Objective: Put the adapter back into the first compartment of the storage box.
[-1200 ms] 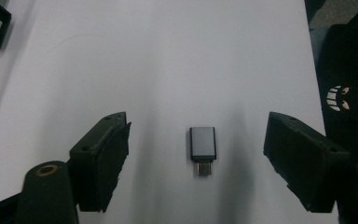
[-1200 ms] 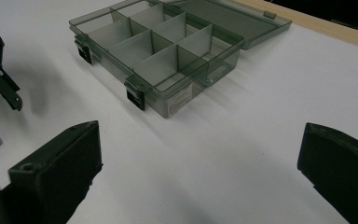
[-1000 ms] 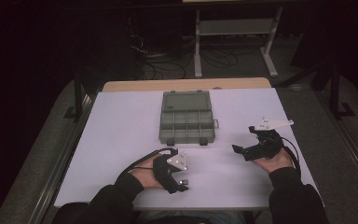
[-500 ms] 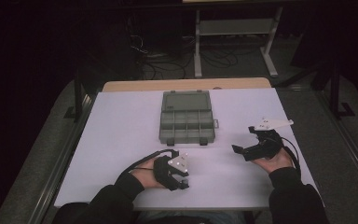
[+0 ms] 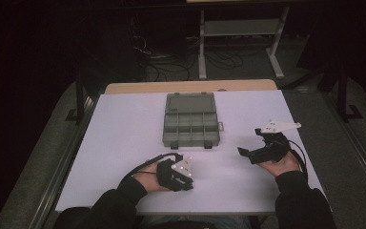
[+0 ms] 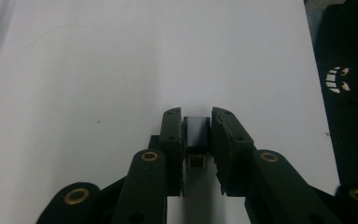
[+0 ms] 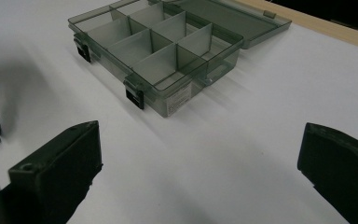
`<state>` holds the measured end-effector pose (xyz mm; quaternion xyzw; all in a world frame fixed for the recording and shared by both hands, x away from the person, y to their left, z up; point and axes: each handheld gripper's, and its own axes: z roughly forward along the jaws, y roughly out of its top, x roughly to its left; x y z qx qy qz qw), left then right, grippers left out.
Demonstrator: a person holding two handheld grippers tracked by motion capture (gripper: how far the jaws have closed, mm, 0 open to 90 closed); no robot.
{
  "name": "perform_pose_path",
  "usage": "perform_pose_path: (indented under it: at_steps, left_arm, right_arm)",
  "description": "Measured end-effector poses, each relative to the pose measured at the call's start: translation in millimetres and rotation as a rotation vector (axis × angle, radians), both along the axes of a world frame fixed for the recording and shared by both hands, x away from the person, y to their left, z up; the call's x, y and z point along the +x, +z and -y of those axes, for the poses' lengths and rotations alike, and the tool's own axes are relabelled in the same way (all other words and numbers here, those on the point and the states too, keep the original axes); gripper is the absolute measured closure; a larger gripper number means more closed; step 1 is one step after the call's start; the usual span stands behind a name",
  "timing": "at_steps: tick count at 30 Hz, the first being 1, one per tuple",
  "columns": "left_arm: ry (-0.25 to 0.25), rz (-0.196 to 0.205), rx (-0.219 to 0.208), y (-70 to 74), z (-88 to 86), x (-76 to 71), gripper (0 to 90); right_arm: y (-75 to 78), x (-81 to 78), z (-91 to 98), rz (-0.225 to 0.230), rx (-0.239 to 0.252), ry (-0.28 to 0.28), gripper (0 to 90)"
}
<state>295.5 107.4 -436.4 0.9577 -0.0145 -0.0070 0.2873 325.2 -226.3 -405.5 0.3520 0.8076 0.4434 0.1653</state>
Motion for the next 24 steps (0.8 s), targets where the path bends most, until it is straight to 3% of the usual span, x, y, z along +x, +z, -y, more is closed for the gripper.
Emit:
perform_pose_path:
  at_steps: [8, 12, 24]
  left_arm:
    - [0.008, -0.01, -0.011, 2.0, -1.8, 1.3, 75.9]
    - [0.016, 0.006, -0.022, 4.8, -4.7, 3.0, 75.9]
    - [0.071, 0.008, -0.081, 17.2, -20.4, 11.1, 75.9]
  right_arm:
    - [0.0, -0.2, -0.3, -0.001, -0.001, 0.002, 0.0]
    - [-0.3, 0.1, -0.6, -0.005, 0.0, 0.006, 0.0]
    - [-0.6, 0.2, -1.2, -0.008, -0.004, 0.012, 0.0]
